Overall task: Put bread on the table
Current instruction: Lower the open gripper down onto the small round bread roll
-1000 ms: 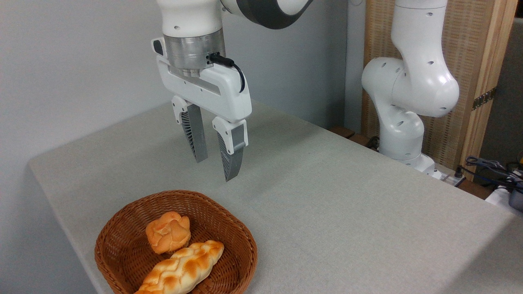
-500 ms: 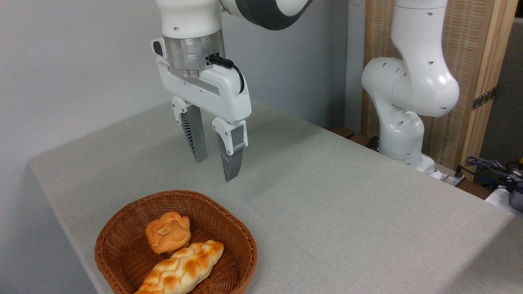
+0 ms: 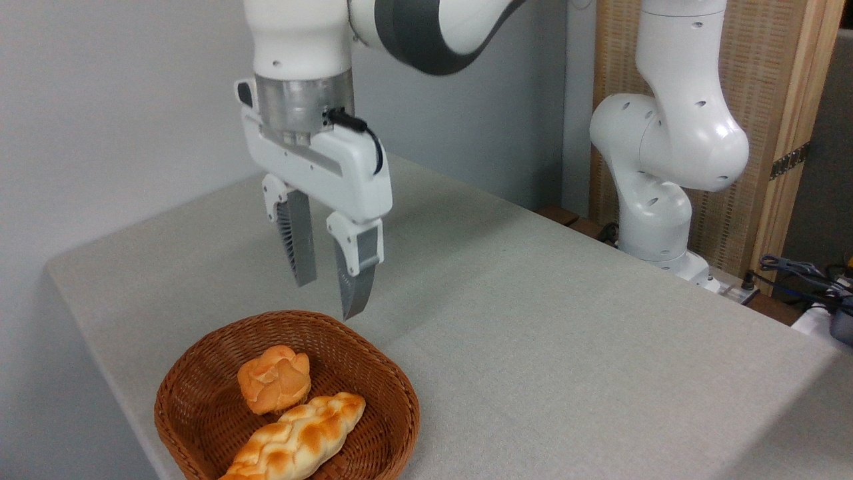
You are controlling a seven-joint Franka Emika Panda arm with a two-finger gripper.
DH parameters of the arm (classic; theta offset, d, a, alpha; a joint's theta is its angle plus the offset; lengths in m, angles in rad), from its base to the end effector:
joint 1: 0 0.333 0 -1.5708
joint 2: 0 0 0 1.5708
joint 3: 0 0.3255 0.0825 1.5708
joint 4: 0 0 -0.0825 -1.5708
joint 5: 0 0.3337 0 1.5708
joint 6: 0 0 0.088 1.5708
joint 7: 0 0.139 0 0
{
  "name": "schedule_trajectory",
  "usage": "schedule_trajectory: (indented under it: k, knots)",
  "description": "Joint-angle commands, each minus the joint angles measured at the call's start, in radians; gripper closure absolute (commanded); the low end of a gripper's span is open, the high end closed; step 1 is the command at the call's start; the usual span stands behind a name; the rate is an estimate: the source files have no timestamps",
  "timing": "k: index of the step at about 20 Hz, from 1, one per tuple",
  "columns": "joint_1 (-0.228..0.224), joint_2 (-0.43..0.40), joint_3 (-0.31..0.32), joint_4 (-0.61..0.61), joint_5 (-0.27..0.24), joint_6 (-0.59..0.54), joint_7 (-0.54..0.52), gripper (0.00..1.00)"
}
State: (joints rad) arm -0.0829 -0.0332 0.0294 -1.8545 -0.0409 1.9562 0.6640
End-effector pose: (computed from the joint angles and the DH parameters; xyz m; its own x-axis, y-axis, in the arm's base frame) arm 0.5204 -0.0316 0.5324 0.7532 -0.6447 0.1307 -0.6444 -0.7630 -0.0507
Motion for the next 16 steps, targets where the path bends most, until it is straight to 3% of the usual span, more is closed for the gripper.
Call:
schedule_trajectory:
  k: [1,9,16]
  knots:
    - [0.005,0.048,-0.006,-0.014,-0.016,0.096,0.02,0.0]
    - [0.0,0.167,-0.066,-0.012,-0.037,0.254,0.017,0.0]
    - [0.002,0.233,-0.086,-0.003,-0.024,0.265,0.022,0.0]
